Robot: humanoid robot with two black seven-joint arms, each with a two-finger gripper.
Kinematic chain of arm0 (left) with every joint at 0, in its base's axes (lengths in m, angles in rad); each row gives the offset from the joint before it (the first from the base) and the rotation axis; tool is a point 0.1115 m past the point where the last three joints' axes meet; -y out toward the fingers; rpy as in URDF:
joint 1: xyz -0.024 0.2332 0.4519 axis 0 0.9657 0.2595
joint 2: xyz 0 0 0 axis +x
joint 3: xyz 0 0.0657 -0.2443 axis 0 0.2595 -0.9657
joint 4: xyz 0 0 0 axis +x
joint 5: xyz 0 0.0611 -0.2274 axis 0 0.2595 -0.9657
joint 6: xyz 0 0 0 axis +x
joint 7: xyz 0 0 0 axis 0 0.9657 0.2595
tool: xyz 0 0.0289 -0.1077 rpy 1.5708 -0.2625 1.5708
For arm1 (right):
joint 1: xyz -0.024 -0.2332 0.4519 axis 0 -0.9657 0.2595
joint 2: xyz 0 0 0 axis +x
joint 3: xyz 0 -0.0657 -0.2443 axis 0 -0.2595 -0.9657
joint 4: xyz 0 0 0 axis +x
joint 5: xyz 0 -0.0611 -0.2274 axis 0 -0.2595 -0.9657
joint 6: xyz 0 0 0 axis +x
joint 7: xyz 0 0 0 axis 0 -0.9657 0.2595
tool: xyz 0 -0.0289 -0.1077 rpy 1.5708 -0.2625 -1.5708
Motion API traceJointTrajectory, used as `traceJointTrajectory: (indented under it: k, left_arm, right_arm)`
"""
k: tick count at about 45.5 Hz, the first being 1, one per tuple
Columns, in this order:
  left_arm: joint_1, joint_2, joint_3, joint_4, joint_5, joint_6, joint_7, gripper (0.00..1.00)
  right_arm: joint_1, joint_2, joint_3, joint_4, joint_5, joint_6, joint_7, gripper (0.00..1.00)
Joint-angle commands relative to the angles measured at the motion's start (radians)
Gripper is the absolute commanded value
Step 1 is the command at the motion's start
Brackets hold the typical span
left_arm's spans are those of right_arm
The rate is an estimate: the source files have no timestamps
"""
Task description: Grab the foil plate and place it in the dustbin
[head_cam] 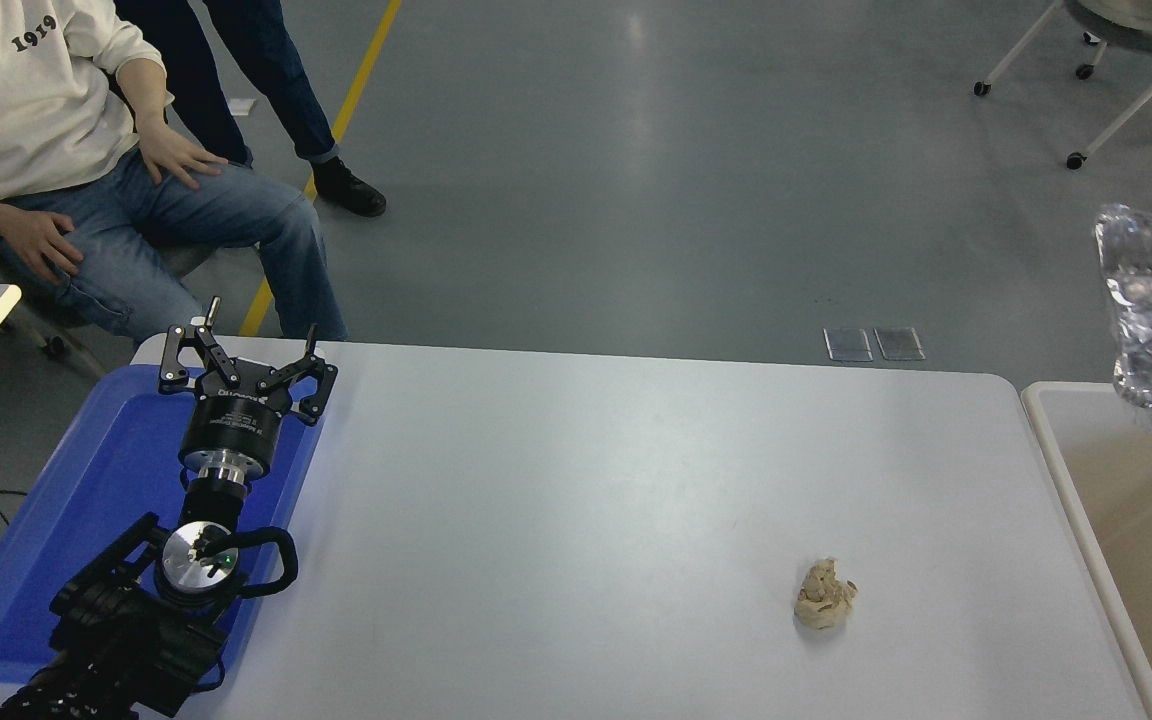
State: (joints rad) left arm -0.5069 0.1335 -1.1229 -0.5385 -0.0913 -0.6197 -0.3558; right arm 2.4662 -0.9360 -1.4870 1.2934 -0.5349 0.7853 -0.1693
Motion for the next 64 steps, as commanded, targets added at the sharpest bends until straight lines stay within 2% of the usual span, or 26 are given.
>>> traceJointTrajectory:
  k: [1, 20, 45, 56, 64]
  left_arm:
    - [0.001, 0.000, 0.000, 0.000, -0.001, 0.000, 0.000, 1.00]
    - [0.001, 0.000, 0.000, 0.000, 0.001, 0.000, 0.000, 1.00]
    - [0.001, 0.000, 0.000, 0.000, -0.001, 0.000, 0.000, 1.00]
    - [0.001, 0.000, 0.000, 0.000, -0.001, 0.000, 0.000, 1.00]
    - [0.001, 0.000, 0.000, 0.000, -0.001, 0.000, 0.000, 1.00]
  right_arm:
    - [0.040, -0.066, -0.131, -0.052, 0.009, 0.000, -0.001, 0.00]
    - [0.043, -0.179, -0.196, -0.181, 0.006, 0.000, 0.001, 0.00]
    - [-0.003, -0.233, -0.168, -0.246, -0.007, 0.000, -0.001, 0.00]
    - [-0.248, -0.251, 0.031, -0.279, -0.007, 0.000, 0.002, 0.00]
    - [-0.509, -0.273, 0.237, -0.281, -0.002, -0.199, 0.002, 0.00]
